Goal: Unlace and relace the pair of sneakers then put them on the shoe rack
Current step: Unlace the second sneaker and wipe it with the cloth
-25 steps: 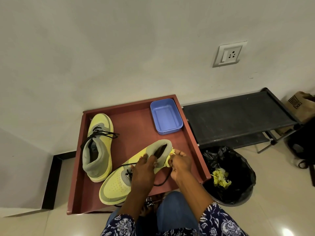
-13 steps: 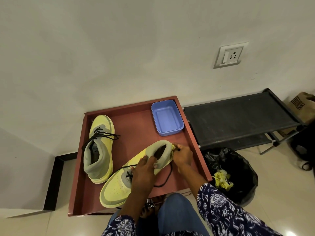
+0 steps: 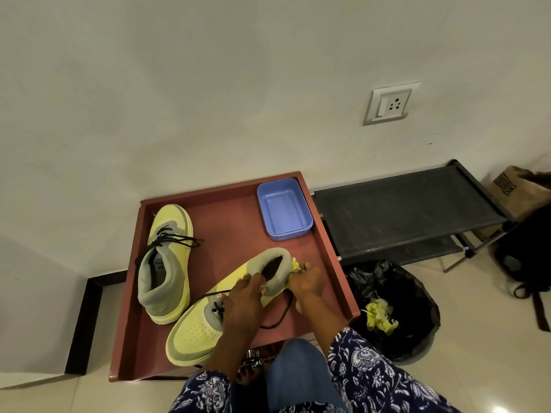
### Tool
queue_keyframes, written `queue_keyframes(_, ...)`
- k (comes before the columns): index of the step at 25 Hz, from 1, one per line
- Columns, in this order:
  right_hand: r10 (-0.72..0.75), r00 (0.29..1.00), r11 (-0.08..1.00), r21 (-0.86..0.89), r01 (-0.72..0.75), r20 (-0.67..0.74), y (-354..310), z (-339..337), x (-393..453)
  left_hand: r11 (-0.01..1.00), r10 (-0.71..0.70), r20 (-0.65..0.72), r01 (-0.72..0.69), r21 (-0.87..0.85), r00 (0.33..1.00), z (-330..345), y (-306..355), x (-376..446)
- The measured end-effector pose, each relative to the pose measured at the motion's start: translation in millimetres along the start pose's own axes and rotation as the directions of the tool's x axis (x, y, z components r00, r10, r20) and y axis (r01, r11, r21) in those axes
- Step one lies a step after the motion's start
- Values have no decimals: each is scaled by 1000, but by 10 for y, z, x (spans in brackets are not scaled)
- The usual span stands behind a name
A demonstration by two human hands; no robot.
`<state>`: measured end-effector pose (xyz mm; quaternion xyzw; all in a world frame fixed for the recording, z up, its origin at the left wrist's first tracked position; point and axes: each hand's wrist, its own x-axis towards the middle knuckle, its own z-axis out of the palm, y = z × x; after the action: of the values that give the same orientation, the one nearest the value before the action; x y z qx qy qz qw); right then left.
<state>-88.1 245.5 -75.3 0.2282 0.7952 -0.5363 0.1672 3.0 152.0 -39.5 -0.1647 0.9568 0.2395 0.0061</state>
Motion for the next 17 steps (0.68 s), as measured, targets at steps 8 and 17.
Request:
queue_keyframes(8,114,990,976,177,-126,78,124,-22,-201,998,-64,86,64,3,994,13,-24,61)
queue_keyframes(17,85,972,941,303,-150,218,118,-396,-310,990,-108,7,107,90,994,-6,42,16)
